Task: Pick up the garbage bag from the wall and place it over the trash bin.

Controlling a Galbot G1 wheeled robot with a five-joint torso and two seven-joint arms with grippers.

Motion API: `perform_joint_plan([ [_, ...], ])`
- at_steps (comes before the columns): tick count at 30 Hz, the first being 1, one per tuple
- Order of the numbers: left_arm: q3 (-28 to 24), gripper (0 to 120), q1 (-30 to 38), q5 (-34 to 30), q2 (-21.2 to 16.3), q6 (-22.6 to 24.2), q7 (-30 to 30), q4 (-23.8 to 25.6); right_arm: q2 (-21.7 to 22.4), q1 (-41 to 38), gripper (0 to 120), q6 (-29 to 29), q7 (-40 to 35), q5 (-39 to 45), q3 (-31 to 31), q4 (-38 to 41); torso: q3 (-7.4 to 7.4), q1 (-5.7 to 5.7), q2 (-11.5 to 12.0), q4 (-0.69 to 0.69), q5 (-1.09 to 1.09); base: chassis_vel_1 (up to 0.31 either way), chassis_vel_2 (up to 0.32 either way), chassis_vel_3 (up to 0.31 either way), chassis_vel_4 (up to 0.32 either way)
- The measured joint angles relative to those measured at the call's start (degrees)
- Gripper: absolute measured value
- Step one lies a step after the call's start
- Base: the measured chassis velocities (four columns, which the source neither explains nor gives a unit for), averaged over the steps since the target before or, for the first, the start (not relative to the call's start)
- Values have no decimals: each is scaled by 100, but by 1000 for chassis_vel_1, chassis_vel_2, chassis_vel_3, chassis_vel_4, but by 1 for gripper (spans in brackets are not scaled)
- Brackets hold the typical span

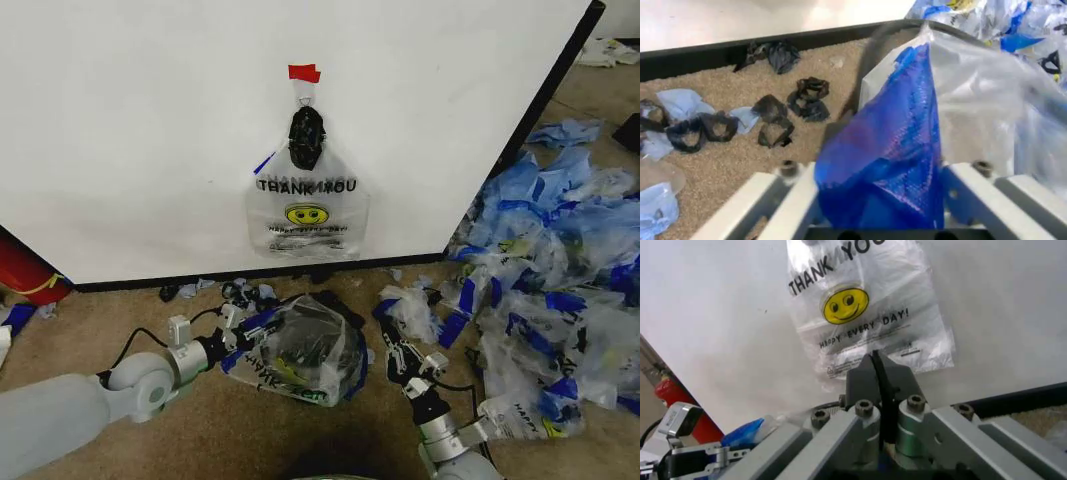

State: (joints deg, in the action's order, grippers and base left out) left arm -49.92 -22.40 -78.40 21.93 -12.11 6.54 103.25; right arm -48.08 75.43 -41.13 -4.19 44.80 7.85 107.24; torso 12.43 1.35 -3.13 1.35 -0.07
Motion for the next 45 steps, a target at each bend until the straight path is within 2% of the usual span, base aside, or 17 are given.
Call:
perform_joint_plan([
  [4, 240, 3, -269, -66, -24, -23, -256, 171, 16, -39, 0, 4, -10, -3, 43, 6, 0, 0, 0, 0, -1, 0, 0, 0, 0],
  [5, 276, 3, -310, -80, -29, -23, -309, 206, 19, -42, 0, 5, -10, -3, 45, 6, 0, 0, 0, 0, -1, 0, 0, 0, 0],
  [7, 725, 3, -675, -193, -41, -23, -622, 429, 41, -92, 0, 9, -14, -3, 81, 9, 0, 0, 0, 0, 0, 0, 0, 0, 0],
  [8, 725, 3, -675, -193, -41, -23, -622, 429, 41, -92, 0, 9, -14, -3, 81, 9, 0, 0, 0, 0, 0, 0, 0, 0, 0],
  [13, 1607, 3, -1393, -321, -40, 5, -1048, 725, 64, -183, 0, 11, -20, 0, 181, 7, 0, 0, 0, 0, 0, 0, 0, 0, 0],
  [17, 1956, 3, -1730, -321, -57, 14, -1268, 844, 80, -228, 0, 13, -29, 1, 218, 12, 0, 0, 0, 1, 0, 0, 0, 0, 0],
  [19, 2254, 3, -2051, -333, -70, 28, -1518, 935, 98, -253, 0, 17, -35, 3, 239, 21, 0, 0, 0, 1, 0, 0, 0, 0, 0],
  [20, 2532, 3, -2360, -381, -78, 58, -1834, 1037, 115, -279, 0, 20, -42, 7, 255, 34, 0, 0, 0, -1, 0, 0, 0, 0, 0],
  [21, 2532, 3, -2360, -381, -78, 58, -1834, 1037, 115, -279, 0, 20, -42, 7, 255, 34, 0, 0, 0, -1, 0, 0, 0, 0, 0],
  [23, 2812, 3, -2660, -484, -67, 94, -2256, 1176, 134, -306, 0, 22, -46, 15, 276, 48, 0, 0, 0, -2, 0, 0, 0, 0, 0],
  [26, 3406, 3, -3144, -700, 52, 128, -2878, 1392, 165, -369, 0, 25, -53, 36, 320, 57, 0, 0, 0, 1, -2, 0, 0, 0, 0],
  [28, 3982, 3, -3546, -849, 208, 132, -3303, 1537, 171, -429, 0, 31, -67, 42, 371, 57, 0, 0, 0, 1, 3, 0, 0, 0, 0],
  [29, 3982, 3, -3546, -849, 208, 132, -3303, 1537, 171, -429, 0, 31, -67, 42, 371, 57, 0, 0, 0, 1, 3, 0, 0, 0, 0],
  [34, 4791, 3, -4205, -1216, 587, 92, -4118, 1935, 180, -527, 0, 37, -77, 52, 457, 43, 0, 0, 0, 0, -1, 0, 0, 0, 0],
  [39, 5020, 3, -4430, -1414, 815, 8, -4584, 2248, 185, -587, 0, 45, -93, 54, 501, 42, 0, 0, 0, 0, 0, 0, 0, 0, 0],
  [41, 5116, 3, -4510, -1498, 1022, -43, -4789, 2421, 190, -634, 0, 53, -114, 52, 527, 44, 0, 0, 0, 0, 0, 0, 0, 0, 0],
  [45, 5227, 3, -4597, -1580, 1276, -94, -4934, 2493, 199, -658, 0, 62, -142, 38, 551, 53, 0, 0, 0, 0, 0, 0, 0, 0, 0],
])
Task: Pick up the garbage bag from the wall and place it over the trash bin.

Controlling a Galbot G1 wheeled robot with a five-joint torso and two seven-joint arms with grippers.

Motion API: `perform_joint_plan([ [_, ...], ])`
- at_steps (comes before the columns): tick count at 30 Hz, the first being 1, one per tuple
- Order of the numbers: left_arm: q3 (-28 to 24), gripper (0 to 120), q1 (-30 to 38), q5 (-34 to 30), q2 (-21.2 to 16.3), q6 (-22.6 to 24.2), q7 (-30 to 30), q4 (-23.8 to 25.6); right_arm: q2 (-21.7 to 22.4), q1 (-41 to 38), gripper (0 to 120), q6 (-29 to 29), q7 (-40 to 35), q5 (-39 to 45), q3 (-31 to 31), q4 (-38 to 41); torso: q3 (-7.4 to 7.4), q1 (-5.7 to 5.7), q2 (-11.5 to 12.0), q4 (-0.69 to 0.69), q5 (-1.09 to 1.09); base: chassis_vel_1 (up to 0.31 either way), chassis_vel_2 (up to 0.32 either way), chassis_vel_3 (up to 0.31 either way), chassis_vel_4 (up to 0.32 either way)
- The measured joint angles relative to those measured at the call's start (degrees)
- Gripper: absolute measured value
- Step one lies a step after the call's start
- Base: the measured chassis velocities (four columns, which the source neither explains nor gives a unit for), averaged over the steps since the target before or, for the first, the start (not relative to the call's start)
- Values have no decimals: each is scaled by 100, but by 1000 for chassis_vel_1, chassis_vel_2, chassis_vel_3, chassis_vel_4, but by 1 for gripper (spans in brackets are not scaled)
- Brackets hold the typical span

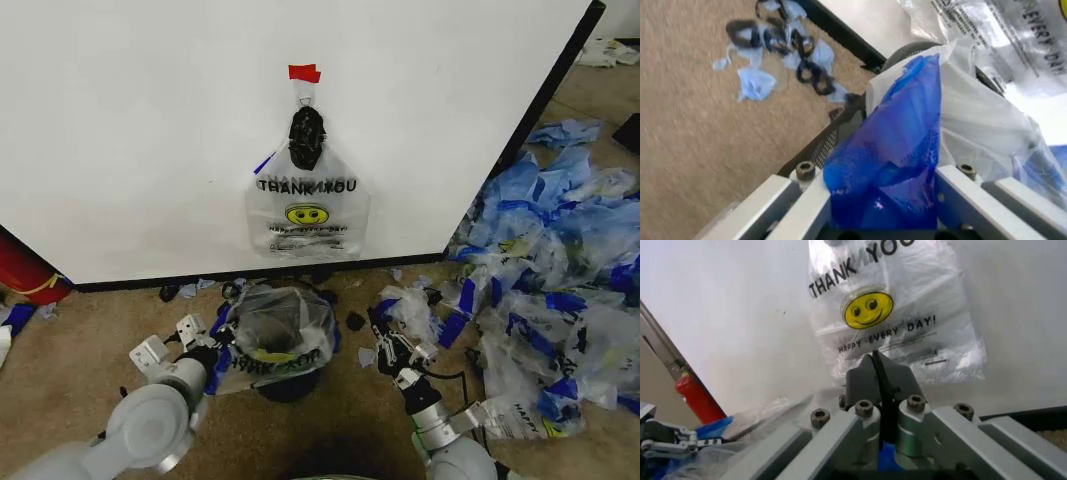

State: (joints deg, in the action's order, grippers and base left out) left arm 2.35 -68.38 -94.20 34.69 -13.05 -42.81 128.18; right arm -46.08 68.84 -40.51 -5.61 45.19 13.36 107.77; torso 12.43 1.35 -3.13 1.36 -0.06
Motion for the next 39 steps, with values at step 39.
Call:
perform_joint_plan([
  [39, -280, 3, -375, 1903, 1365, -347, 25, -561, -4, -28, 0, 43, -150, -188, 30, 15, 1, 0, 0, 0, -1, 0, 0, 0, 0],
])
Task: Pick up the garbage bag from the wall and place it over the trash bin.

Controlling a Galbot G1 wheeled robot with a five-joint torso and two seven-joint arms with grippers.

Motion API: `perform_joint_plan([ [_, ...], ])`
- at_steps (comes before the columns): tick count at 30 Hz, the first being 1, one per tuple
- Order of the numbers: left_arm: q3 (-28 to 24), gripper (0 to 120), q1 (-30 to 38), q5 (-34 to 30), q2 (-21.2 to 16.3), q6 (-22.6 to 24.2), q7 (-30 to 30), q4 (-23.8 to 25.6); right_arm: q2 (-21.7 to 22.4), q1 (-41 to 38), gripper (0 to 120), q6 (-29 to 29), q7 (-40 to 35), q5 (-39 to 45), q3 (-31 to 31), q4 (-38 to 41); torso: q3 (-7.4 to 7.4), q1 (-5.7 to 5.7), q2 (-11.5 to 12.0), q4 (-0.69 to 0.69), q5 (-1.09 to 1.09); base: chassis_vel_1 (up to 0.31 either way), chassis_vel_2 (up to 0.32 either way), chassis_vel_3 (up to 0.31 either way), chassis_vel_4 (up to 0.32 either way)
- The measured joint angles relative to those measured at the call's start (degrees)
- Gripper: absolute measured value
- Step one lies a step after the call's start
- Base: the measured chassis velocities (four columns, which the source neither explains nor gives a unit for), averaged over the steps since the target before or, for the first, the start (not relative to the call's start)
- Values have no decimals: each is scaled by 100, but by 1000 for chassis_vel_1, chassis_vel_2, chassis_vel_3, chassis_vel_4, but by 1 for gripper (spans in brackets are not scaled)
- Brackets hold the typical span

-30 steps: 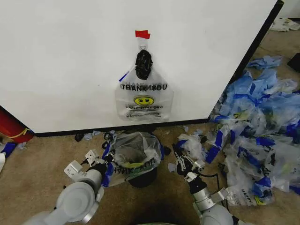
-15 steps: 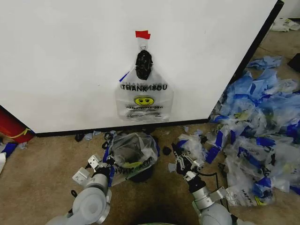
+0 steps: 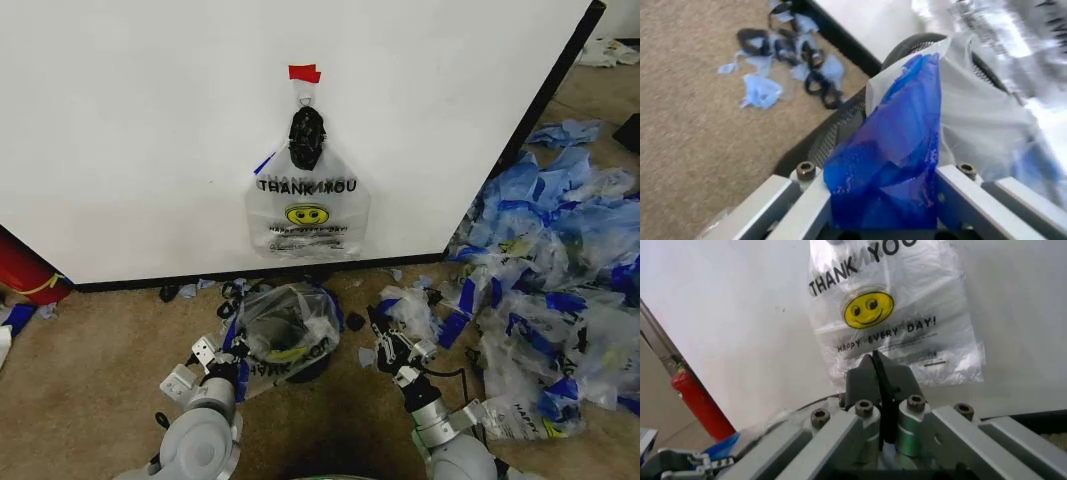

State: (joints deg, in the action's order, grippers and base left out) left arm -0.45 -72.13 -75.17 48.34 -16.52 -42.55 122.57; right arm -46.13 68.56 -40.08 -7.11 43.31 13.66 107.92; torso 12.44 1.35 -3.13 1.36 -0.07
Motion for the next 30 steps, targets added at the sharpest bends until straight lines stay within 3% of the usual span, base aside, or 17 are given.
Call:
perform_joint_plan([
  [8, 1, 4, -54, 91, -2, 11, 206, 69, 24, 97, 0, 6, -27, -53, -44, 85, 0, 0, 0, 0, 0, 0, 0, 0, 0],
  [26, 25, 65, -234, 234, 50, 77, 318, 128, 21, 213, 0, 16, -41, -111, -106, 191, -1, 0, 0, 0, 0, 0, 0, 0, 0],
  [30, 68, 81, -339, 597, 6, 98, 534, 118, 31, 219, 0, 20, -70, -112, -95, 240, -1, 0, 0, 0, 1, 0, 0, 0, 0],
])
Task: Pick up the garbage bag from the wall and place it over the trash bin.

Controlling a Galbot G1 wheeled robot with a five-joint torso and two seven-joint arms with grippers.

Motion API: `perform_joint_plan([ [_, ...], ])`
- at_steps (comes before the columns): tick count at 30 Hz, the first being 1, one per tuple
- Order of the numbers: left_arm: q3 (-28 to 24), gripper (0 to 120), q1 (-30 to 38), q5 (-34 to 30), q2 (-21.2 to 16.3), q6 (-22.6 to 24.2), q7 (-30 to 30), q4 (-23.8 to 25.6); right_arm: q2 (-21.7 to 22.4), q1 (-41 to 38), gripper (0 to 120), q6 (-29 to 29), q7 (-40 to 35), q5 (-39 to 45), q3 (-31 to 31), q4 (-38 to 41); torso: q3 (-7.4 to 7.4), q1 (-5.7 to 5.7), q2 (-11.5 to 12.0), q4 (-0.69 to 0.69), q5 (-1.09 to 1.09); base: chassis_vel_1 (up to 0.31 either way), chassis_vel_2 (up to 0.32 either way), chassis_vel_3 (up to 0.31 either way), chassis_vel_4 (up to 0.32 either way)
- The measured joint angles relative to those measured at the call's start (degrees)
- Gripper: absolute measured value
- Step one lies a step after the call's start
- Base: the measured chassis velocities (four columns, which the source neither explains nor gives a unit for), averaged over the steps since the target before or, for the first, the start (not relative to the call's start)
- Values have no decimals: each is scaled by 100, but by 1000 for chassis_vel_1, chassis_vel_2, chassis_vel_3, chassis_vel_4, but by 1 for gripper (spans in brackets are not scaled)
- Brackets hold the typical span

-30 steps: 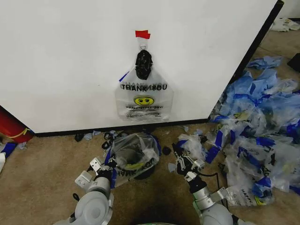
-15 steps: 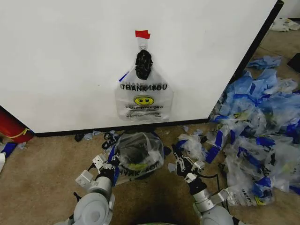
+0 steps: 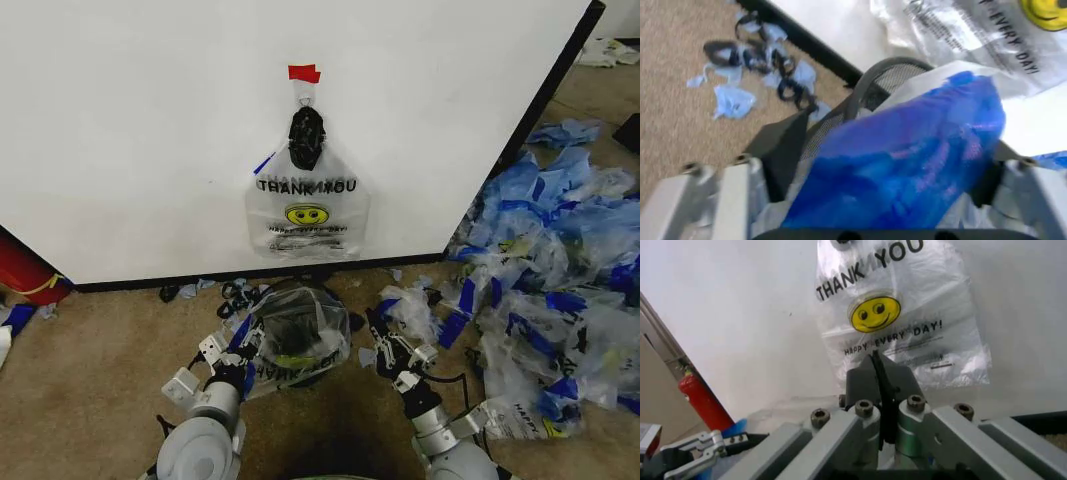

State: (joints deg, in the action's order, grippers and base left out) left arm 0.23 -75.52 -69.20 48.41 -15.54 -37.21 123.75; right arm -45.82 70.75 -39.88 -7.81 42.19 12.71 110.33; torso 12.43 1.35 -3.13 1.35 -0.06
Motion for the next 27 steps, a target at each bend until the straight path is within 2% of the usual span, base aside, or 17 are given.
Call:
perform_joint_plan([
  [3, 66, 94, -112, 200, 28, 24, 99, -22, 68, 66, 0, 2, -17, 1, -22, 57, 0, 0, 0, 1, -2, 0, 0, 0, 0],
  [7, 133, 99, -183, 257, -7, 23, 176, -18, 101, 94, 0, 9, -38, 9, -64, 87, 0, 0, 0, 0, -1, 0, 0, 0, 0],
  [17, 389, 100, -372, 454, -163, 9, 326, 185, 108, 130, 0, 94, -123, 25, -197, 253, 0, 0, 0, 0, -1, 0, 0, 0, 0],
  [27, 489, 100, -493, 870, -274, -89, 644, 150, 123, 160, 0, 105, -126, 28, -238, 320, 0, 0, 0, 0, -1, 0, 0, 0, 0],
])
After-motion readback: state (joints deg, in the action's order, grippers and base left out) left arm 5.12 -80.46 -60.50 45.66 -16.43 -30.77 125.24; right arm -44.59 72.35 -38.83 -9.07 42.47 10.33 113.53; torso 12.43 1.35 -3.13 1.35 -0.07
